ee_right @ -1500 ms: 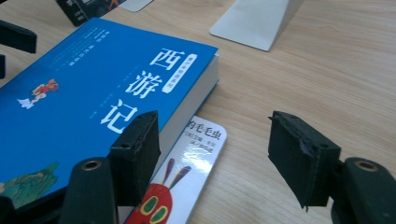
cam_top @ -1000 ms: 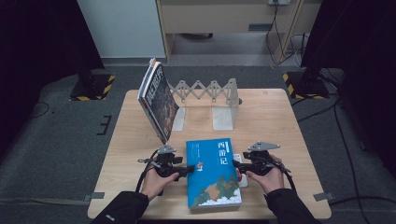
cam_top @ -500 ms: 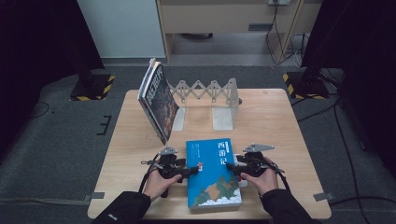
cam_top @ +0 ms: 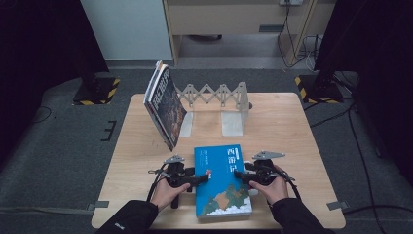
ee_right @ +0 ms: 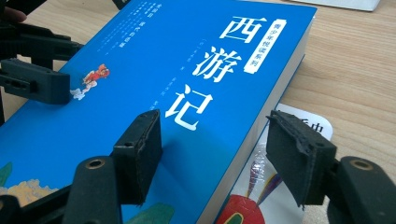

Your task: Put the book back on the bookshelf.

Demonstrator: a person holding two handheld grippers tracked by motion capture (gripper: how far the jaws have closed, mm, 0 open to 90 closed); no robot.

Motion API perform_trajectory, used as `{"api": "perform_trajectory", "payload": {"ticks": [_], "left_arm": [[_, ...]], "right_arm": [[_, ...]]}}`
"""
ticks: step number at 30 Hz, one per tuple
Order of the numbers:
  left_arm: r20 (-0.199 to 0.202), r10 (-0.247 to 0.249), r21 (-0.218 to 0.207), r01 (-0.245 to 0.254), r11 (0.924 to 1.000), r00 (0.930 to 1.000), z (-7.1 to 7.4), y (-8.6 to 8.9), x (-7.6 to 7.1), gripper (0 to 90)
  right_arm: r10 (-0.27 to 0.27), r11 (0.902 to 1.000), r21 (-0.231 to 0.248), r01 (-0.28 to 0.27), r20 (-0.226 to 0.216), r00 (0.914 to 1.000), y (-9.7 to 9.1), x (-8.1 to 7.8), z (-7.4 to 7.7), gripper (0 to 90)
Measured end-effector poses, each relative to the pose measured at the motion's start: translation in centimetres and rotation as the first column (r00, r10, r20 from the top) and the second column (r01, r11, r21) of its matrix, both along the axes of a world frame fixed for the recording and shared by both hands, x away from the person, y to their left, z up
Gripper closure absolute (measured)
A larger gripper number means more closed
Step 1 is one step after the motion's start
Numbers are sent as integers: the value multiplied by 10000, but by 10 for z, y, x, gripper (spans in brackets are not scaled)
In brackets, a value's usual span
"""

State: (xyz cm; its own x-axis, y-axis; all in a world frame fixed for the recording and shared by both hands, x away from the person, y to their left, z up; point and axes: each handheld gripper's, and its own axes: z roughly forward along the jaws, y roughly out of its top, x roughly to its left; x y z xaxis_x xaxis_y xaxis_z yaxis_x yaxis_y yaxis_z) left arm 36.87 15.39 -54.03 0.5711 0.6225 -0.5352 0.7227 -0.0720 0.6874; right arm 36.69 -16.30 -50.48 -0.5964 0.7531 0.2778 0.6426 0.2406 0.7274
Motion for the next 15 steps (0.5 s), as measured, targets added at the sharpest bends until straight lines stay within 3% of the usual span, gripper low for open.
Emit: {"api": "perform_trajectory", "payload": {"ticks": [15], "left_arm": [[-122, -197, 300, 200, 9993, 9997, 3, -3, 2, 80]], "right_arm": [[22, 9991, 417, -18, -101, 9999, 1, 0, -4, 366]]}}
